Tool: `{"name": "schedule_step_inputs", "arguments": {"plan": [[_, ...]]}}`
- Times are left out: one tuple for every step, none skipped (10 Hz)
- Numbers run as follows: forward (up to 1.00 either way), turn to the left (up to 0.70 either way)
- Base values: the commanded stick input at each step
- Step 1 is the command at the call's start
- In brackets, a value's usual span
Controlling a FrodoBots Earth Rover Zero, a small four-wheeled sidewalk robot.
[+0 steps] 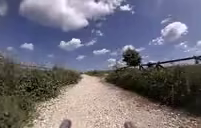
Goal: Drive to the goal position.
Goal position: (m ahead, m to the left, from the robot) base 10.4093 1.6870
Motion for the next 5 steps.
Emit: {"name": "schedule_step_inputs", "arguments": {"plan": [[0.85, 0.0], [0.85, 0.0], [0.85, 0.0], [0.85, 0.0], [0.85, 0.0]]}}
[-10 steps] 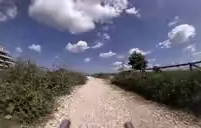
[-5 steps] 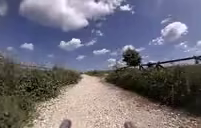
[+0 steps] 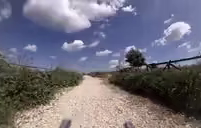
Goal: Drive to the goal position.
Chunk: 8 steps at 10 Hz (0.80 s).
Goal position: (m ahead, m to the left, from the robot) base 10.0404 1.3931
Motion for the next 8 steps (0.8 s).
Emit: {"name": "schedule_step_inputs", "arguments": {"plan": [[0.85, 0.0], [0.85, 0.0], [0.85, 0.0], [0.85, 0.0], [0.85, -0.17], [0.85, -0.34], [0.85, -0.33], [0.85, -0.31]]}}
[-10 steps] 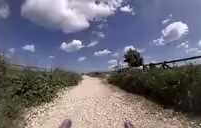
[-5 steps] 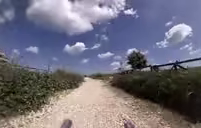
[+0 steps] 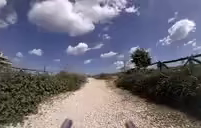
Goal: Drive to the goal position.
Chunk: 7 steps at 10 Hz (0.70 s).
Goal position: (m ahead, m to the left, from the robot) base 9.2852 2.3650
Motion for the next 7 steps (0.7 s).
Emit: {"name": "schedule_step_inputs", "arguments": {"plan": [[0.85, -0.03], [0.85, 0.0], [0.85, 0.0], [0.85, -0.29], [0.85, -0.1], [0.85, 0.0], [0.85, 0.0]]}}
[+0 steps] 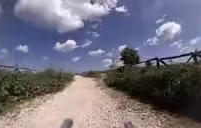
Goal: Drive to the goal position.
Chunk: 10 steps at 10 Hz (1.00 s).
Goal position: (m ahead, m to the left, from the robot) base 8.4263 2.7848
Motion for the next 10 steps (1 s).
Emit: {"name": "schedule_step_inputs", "arguments": {"plan": [[0.85, 0.0], [0.85, 0.0], [0.85, 0.0], [0.85, 0.0], [0.85, 0.0], [0.85, 0.0], [0.85, 0.0], [0.85, 0.0], [0.85, 0.0], [0.85, 0.0]]}}
